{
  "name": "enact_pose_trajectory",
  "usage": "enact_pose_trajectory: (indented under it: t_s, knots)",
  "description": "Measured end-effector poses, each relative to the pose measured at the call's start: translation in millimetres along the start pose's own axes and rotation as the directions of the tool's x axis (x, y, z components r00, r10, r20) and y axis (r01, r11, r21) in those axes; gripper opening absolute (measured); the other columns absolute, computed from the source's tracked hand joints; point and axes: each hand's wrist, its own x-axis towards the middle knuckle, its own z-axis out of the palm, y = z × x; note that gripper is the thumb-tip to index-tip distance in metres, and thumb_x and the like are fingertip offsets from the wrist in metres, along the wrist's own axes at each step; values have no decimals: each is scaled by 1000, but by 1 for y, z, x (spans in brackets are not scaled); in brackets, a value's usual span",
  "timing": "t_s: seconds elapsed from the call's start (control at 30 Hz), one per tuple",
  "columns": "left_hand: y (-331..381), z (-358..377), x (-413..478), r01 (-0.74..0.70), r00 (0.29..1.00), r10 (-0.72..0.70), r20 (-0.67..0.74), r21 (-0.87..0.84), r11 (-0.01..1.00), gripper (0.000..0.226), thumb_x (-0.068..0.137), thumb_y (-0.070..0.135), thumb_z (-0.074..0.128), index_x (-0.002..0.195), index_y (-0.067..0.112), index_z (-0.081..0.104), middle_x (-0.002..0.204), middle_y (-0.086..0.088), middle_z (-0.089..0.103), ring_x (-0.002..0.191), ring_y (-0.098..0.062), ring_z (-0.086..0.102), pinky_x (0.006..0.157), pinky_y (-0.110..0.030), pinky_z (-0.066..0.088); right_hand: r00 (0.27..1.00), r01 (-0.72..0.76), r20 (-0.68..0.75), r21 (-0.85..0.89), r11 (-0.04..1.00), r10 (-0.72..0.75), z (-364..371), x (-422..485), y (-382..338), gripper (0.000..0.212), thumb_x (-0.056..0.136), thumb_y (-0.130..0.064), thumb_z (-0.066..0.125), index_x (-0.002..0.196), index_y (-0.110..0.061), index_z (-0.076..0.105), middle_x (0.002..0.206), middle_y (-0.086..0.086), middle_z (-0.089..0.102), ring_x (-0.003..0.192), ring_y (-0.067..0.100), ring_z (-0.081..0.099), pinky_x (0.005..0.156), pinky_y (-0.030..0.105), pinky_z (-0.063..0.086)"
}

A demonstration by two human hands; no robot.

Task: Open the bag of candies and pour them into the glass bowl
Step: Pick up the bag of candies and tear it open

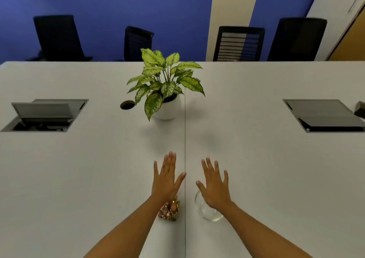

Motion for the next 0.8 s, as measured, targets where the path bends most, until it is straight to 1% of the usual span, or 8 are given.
enact_pose_trajectory:
  t_s: [0.1,0.33,0.43,0.5,0.57,0.63,0.7,0.8]
  knots:
    - [-9,18,-20,66,992,-69,102,32,997,76,89,64,4,148,23,-22,160,3,-22,146,-15,-22,117,-49,-18,991,-61,116,-53,997,67,23,-18,5,75,97,-54,29,148,-26,-18,159,-4,-22,150,23,-17,119,52,-6]
    - [-26,58,-66,206,948,-199,247,-3,978,71,98,55,18,144,22,-24,160,2,-18,149,-19,-15,117,-51,-14,967,-110,227,-54,993,119,60,-48,22,72,98,-53,26,151,-27,-13,163,-5,-16,150,22,-15,119,51,-6]
    - [-25,66,-76,347,905,-308,294,-90,933,74,97,56,27,151,23,-12,163,-1,-11,150,-22,-12,117,-52,-11,964,-113,240,-16,993,114,63,-50,25,70,98,-53,27,152,-28,-10,163,-6,-14,150,21,-14,118,53,-5]
    - [-23,66,-77,428,882,-377,282,-147,892,76,96,54,36,154,20,2,164,-5,3,150,-26,3,118,-54,0,966,-106,238,-17,994,107,63,-49,27,70,98,-53,27,152,-29,-9,163,-7,-14,150,21,-13,118,53,-5]
    - [-18,64,-73,505,854,-449,264,-206,838,77,92,50,51,151,14,18,156,-13,26,140,-35,31,113,-52,26,966,-97,240,-21,995,99,63,-48,29,70,97,-54,27,152,-30,-9,163,-7,-13,151,22,-12,118,53,-5]
    - [-13,61,-67,594,801,-536,266,-253,763,79,85,45,64,147,13,26,145,-15,34,126,-38,42,99,-50,42,966,-94,241,-13,995,95,64,-48,30,70,97,-54,28,153,-30,-7,163,-7,-12,151,22,-12,118,53,-4]
    - [-9,60,-59,682,731,-614,298,-324,656,88,78,38,74,147,13,24,142,-17,29,124,-42,42,98,-51,44,964,-99,247,-13,995,99,65,-47,30,70,97,-55,28,152,-31,-7,163,-7,-12,151,22,-12,118,53,-4]
    - [-7,60,-49,792,600,-695,395,-414,449,104,70,29,84,147,12,16,141,-21,26,121,-45,46,101,-50,44,963,-100,251,-14,995,100,65,-47,31,70,97,-55,27,152,-32,-8,163,-7,-13,150,21,-14,118,54,-3]
